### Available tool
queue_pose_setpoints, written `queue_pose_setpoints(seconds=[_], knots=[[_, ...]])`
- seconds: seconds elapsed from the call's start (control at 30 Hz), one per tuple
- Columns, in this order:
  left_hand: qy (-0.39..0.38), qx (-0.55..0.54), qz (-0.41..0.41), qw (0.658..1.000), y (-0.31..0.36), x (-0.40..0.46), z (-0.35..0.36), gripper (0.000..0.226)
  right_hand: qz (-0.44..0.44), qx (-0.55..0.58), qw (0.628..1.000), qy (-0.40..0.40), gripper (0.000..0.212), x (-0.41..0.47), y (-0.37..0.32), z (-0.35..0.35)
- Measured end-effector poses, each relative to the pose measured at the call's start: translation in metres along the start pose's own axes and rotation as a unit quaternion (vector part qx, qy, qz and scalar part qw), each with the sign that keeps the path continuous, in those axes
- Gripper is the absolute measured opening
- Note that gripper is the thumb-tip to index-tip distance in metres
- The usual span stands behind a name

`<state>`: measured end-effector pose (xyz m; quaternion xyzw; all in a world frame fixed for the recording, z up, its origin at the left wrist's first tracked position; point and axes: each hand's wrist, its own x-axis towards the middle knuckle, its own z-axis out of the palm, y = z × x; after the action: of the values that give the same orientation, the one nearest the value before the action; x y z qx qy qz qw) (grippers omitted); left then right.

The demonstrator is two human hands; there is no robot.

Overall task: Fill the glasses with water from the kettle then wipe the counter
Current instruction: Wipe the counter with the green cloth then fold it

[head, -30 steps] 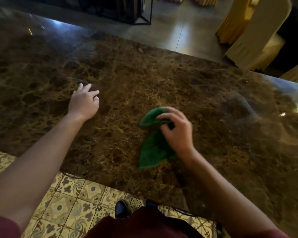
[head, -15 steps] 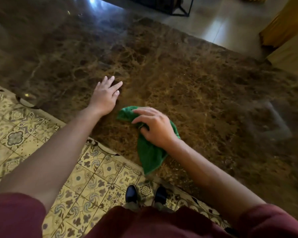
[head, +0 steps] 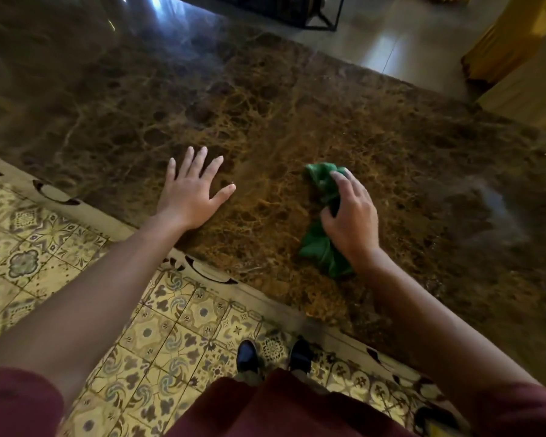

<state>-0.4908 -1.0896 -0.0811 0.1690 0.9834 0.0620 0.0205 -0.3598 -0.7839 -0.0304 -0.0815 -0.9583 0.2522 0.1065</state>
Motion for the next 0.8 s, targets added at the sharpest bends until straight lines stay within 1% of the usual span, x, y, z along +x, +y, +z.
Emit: queue_pose_setpoints(seconds=[0.03,0.13,0.27,0.33,0.37,0.4,0.47,0.53,0.6,0.67,0.73,0.8], knots=[[0.003,-0.002,-0.003,1.0,0.001,0.001,0.0,0.083,-0.013,-0.005,1.0,-0.011,0.058,0.007,-0.008,0.007],[0.016,-0.006,-0.004,1.0,0.001,0.003,-0.001,0.08,-0.102,0.019,0.994,-0.043,0.045,0.005,-0.038,0.026],[0.023,-0.019,-0.001,1.0,0.001,0.002,0.0,0.076,-0.231,0.088,0.963,-0.105,0.034,-0.043,-0.074,0.042],[0.025,-0.019,-0.001,1.0,0.002,0.002,0.0,0.074,-0.264,0.116,0.949,-0.129,0.029,-0.067,-0.081,0.043],[0.028,-0.018,0.0,0.999,0.002,0.001,-0.001,0.073,-0.261,0.135,0.946,-0.134,0.026,-0.078,-0.081,0.041],[0.034,-0.019,0.0,0.999,0.002,0.001,-0.001,0.072,-0.241,0.161,0.948,-0.132,0.023,-0.087,-0.081,0.038],[0.043,-0.03,0.0,0.999,0.005,-0.001,-0.003,0.068,-0.152,0.236,0.953,-0.114,0.021,-0.104,-0.08,0.031],[0.061,-0.054,0.0,0.997,0.015,-0.004,-0.006,0.062,-0.059,0.315,0.94,-0.114,0.02,-0.119,-0.076,0.018],[0.094,-0.077,0.032,0.992,0.036,-0.005,-0.011,0.055,0.002,0.361,0.928,-0.098,0.019,-0.13,-0.063,-0.002],[0.107,-0.105,0.093,0.984,0.067,-0.004,-0.014,0.052,0.065,0.354,0.933,-0.03,0.021,-0.137,-0.038,-0.029],[0.096,-0.125,0.142,0.977,0.098,-0.001,-0.014,0.052,0.133,0.318,0.936,0.075,0.022,-0.138,-0.001,-0.059],[0.066,-0.133,0.158,0.976,0.123,0.003,-0.01,0.053,0.197,0.27,0.923,0.192,0.023,-0.135,0.042,-0.087]])
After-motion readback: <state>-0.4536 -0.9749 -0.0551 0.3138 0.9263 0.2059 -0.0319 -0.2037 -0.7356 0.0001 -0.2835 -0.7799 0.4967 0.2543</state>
